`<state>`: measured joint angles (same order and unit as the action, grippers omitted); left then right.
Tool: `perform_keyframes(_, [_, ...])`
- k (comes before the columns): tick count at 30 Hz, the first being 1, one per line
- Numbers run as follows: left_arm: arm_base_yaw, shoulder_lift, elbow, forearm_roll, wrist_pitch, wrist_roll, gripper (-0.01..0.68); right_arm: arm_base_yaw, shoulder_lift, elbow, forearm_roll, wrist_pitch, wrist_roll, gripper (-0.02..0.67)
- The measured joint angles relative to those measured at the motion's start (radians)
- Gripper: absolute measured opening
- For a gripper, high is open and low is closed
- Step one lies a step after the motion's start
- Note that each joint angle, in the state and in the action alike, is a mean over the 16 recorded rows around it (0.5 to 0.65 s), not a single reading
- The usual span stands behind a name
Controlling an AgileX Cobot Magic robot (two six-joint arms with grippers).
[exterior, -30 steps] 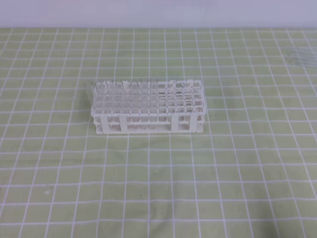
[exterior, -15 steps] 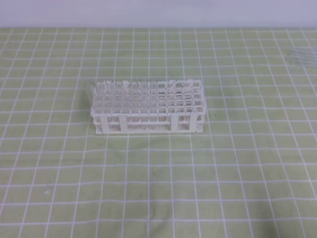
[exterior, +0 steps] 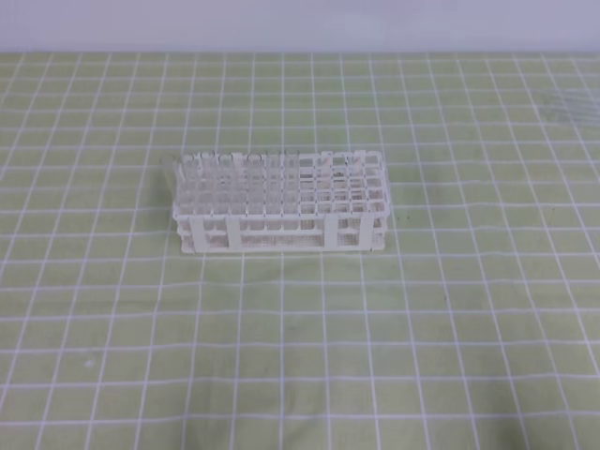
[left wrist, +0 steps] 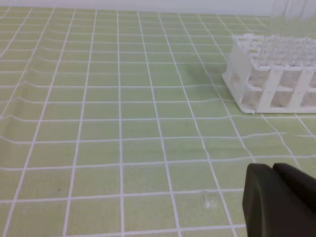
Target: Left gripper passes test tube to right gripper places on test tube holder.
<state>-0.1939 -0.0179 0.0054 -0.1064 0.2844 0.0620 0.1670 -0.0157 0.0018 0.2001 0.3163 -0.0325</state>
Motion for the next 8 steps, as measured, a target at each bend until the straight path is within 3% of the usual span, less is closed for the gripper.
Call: perform_keyframes(8, [0.02,0.0,0.001,0.02,0.036,0.011,0.0,0.0,0.0,0.0,0.0,0.0,0.0,-0.002])
